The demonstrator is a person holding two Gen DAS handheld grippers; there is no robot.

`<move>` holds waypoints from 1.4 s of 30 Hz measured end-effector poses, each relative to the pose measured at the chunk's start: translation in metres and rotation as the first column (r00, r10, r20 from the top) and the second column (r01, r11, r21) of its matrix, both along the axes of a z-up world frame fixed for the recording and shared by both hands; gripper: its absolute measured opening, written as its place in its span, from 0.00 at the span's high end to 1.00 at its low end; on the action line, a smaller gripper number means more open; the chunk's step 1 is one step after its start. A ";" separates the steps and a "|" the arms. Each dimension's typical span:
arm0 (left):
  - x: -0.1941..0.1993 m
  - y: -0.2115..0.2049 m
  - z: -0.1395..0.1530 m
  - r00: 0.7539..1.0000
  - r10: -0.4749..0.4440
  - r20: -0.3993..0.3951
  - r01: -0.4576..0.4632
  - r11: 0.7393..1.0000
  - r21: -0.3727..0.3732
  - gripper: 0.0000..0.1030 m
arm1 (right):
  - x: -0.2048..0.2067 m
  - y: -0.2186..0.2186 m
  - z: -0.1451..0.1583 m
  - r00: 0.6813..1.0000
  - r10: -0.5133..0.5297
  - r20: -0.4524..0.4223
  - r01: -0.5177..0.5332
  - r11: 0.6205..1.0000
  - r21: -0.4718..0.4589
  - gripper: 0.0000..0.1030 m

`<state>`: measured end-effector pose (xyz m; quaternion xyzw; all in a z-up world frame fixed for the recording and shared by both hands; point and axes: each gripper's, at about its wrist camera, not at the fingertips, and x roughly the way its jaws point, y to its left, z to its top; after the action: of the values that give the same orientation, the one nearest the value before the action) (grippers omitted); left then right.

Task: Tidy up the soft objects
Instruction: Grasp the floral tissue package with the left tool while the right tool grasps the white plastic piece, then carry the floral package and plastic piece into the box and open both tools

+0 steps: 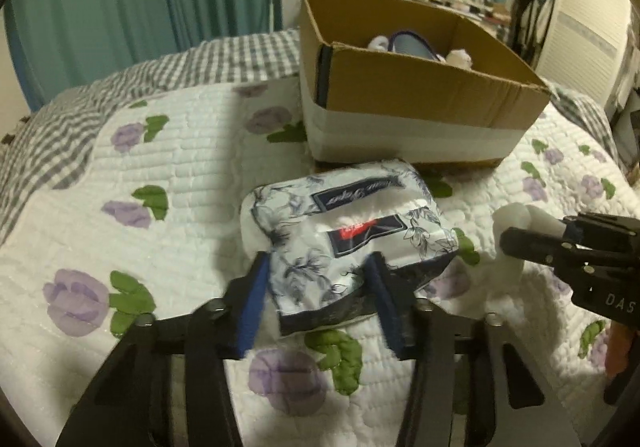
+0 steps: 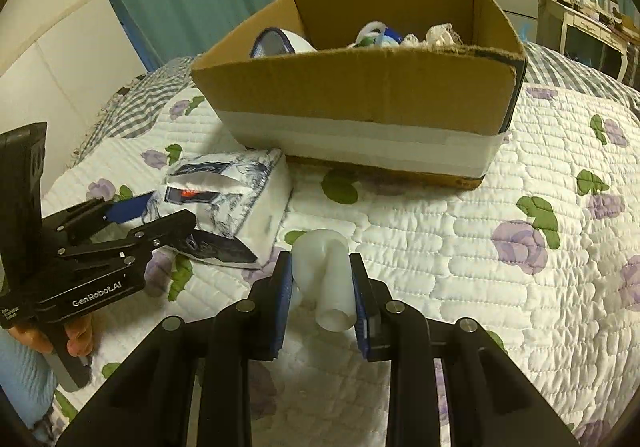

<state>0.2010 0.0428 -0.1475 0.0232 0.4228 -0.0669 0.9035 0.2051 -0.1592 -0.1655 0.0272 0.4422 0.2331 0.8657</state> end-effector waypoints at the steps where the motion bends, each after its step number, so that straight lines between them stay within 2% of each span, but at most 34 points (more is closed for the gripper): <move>1: -0.001 0.001 0.001 1.000 0.003 0.002 -0.003 1.000 -0.001 0.64 | -0.001 -0.001 0.001 1.000 -0.001 0.004 0.001 1.000 0.002 0.74; 4: -0.007 -0.002 0.007 1.000 0.003 0.018 -0.003 1.000 0.011 0.73 | -0.003 -0.003 0.006 1.000 -0.007 0.012 0.007 1.000 0.005 0.74; 7: -0.015 -0.005 0.016 0.999 -0.005 0.038 0.004 1.000 0.021 0.76 | -0.007 -0.004 0.014 1.000 -0.011 0.026 0.011 1.000 0.004 0.74; 11: -0.024 -0.009 0.031 0.998 0.000 0.067 -0.003 0.999 0.047 0.79 | -0.015 -0.006 0.033 0.998 -0.010 0.067 0.010 1.000 -0.001 0.74; 19: -0.048 -0.024 0.061 0.991 -0.046 0.125 0.034 0.994 0.100 0.80 | -0.042 -0.010 0.071 0.990 -0.020 0.140 0.020 1.000 0.001 0.74; 22: -0.056 -0.033 0.076 0.986 -0.065 0.155 0.041 0.988 0.149 0.81 | -0.053 -0.012 0.086 0.985 -0.025 0.170 0.025 1.000 0.003 0.74; 28: -0.061 -0.050 0.116 0.970 -0.113 0.217 0.071 0.979 0.192 0.81 | -0.067 -0.020 0.117 0.973 -0.036 0.230 0.035 0.999 0.008 0.74; 36: -0.034 -0.081 0.182 0.938 -0.150 0.312 0.089 0.975 0.203 0.81 | -0.058 -0.041 0.154 0.954 -0.061 0.293 0.060 0.998 0.012 0.74; 42: 0.020 -0.104 0.196 0.927 -0.172 0.334 0.113 0.975 0.189 0.81 | -0.029 -0.059 0.157 0.951 -0.081 0.298 0.084 0.996 0.002 0.73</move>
<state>0.2207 -0.0610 0.0487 0.1409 0.2576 -0.0919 0.9515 0.1761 -0.2180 -0.0084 0.0054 0.3064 0.1959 0.9315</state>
